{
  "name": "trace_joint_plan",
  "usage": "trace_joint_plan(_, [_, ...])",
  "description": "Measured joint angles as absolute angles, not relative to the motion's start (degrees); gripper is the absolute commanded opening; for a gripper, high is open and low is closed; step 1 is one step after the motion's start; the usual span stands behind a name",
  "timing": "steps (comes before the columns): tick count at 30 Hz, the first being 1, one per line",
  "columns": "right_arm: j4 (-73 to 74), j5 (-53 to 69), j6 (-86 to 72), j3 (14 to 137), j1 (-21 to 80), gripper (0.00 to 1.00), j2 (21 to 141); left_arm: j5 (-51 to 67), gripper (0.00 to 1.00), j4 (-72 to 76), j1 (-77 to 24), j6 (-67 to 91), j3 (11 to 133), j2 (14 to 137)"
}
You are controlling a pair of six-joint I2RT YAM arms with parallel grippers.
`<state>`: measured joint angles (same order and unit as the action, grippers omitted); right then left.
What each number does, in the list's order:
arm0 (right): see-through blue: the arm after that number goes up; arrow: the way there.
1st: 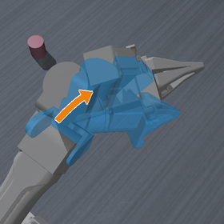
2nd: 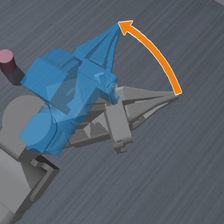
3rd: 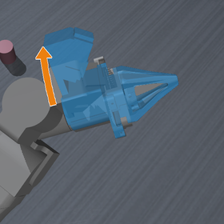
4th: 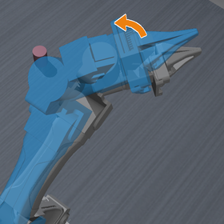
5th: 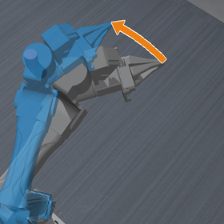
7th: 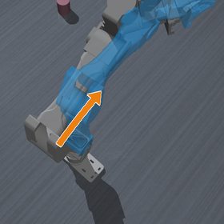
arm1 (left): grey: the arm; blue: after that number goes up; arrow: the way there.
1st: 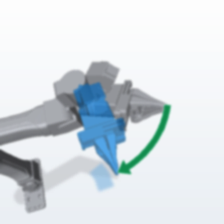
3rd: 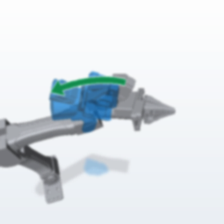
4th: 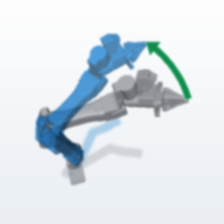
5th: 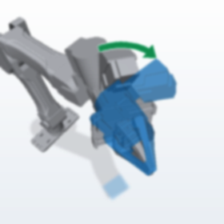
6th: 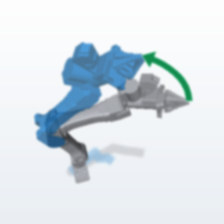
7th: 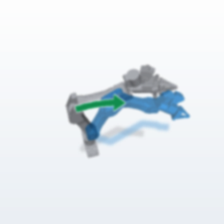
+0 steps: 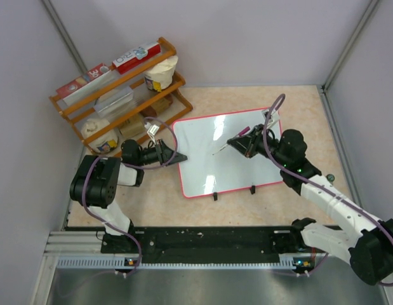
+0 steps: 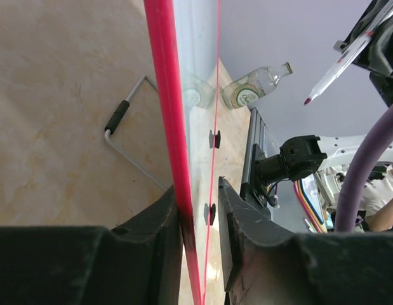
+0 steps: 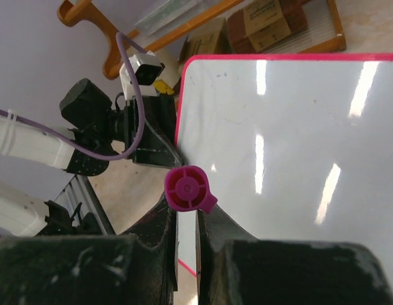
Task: Write a sentence on the whiteboard
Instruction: Hold the whiteboard on the whiteboard stand.
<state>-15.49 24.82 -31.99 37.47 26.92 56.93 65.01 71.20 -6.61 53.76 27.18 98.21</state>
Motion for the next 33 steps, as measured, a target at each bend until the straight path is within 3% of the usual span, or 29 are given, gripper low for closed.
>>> trace_joint_plan(7, [-18.59, 22.76, -30.81, 42.46, 28.27, 0.0, 62.35, 65.04, 0.0, 67.51, -6.5, 51.11, 27.2, 97.84])
trace_joint_plan(18, [-20.45, 18.9, -25.93, 48.01, 30.96, 0.0, 68.12, 64.77, 0.0, 61.6, -6.5, 47.92, 27.68, 95.59])
trace_joint_plan(33, [-23.99, 4.23, -21.15, 51.03, 35.9, 0.0, 75.09, 64.86, 0.0, 59.44, -6.5, 46.52, 28.08, 95.33])
